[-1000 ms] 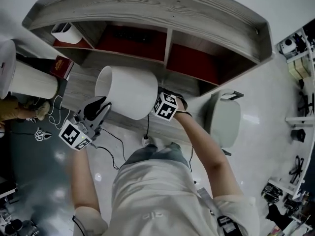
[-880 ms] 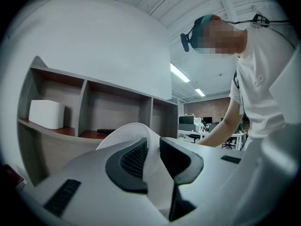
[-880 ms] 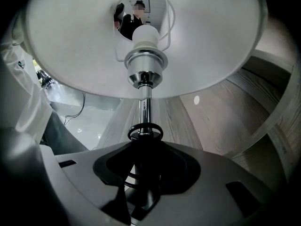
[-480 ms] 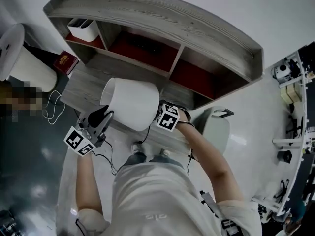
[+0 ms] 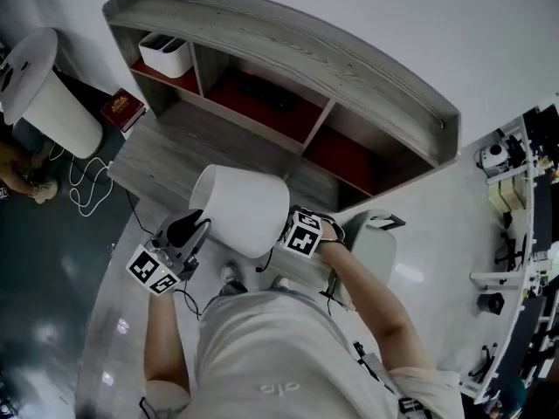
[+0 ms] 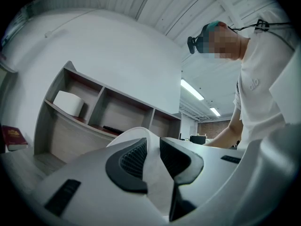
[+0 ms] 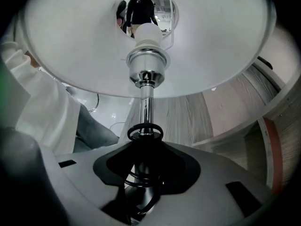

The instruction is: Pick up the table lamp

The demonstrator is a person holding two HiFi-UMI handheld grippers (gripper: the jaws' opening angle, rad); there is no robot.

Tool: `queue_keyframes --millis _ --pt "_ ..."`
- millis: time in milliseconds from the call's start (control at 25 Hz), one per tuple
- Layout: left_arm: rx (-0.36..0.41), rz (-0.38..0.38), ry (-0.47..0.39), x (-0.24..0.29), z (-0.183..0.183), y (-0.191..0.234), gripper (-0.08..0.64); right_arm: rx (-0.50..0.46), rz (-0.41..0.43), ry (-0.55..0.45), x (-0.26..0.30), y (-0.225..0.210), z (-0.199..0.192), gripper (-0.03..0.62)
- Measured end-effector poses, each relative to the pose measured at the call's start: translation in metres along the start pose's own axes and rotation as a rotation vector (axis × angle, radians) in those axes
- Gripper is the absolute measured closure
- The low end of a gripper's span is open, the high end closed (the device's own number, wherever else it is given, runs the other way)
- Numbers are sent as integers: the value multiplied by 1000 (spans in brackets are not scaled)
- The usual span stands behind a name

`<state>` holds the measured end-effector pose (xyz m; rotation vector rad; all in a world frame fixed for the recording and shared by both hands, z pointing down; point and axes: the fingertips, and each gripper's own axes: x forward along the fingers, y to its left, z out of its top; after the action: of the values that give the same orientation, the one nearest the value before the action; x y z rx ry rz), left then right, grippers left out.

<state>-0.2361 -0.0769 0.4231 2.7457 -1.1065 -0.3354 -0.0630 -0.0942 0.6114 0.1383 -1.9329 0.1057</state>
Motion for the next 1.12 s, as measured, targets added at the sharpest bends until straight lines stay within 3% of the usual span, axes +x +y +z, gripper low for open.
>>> queue_keyframes --millis 600,1120 --pt "-86 24 -54 -10 -21 -26 463 -47 23 83 -14 16 -32 416" --pt "-83 48 -44 -20 -21 -35 465 -75 44 93 -11 27 -32 416"
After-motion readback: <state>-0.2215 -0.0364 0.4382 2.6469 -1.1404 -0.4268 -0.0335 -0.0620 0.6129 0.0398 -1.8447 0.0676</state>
